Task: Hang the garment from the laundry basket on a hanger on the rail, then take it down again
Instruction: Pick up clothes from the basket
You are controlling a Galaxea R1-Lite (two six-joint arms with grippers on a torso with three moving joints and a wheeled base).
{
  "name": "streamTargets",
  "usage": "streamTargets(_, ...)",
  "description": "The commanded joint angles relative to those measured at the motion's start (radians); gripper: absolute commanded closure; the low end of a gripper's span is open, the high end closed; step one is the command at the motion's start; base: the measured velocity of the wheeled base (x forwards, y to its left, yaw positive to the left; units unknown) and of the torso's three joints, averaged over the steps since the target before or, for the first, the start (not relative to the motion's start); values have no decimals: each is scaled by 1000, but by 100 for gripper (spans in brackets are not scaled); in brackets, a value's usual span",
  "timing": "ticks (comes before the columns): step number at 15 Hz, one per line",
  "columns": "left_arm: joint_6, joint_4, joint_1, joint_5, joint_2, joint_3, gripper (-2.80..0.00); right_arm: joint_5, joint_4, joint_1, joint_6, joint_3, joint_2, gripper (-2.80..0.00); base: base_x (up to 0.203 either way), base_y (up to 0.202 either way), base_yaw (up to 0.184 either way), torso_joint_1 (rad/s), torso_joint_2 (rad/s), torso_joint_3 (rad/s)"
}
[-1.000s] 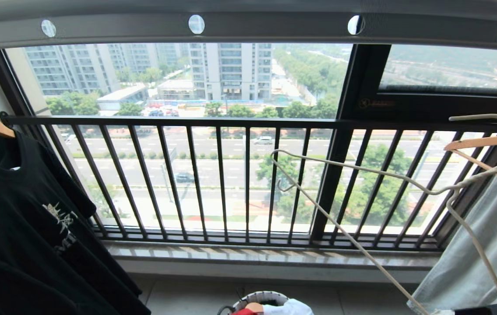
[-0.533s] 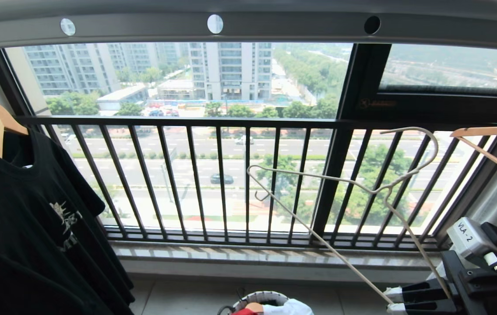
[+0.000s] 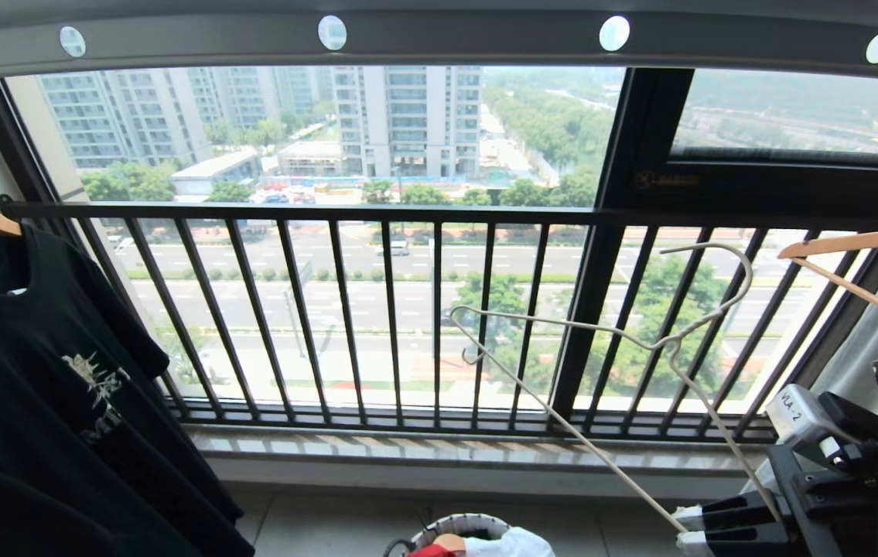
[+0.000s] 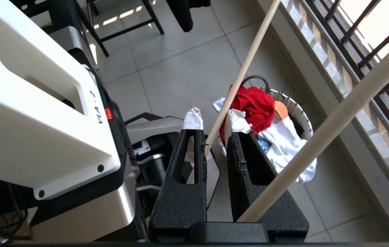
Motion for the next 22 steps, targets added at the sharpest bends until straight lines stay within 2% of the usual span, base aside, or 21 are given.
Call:
streamTargets(1,0,0,0,0,0,0,0,5,-8,-7,-4,-1,0,0,0,0,0,-85,179,98)
streamTargets(5,0,1,0,0,0,0,0,5,-58,-11,1,12,0,0,0,0,0,-82,177,91)
streamTargets(22,0,-1,0,0,0,0,0,5,-62,-11,1,16,-40,0,0,0,0,-125,278,149)
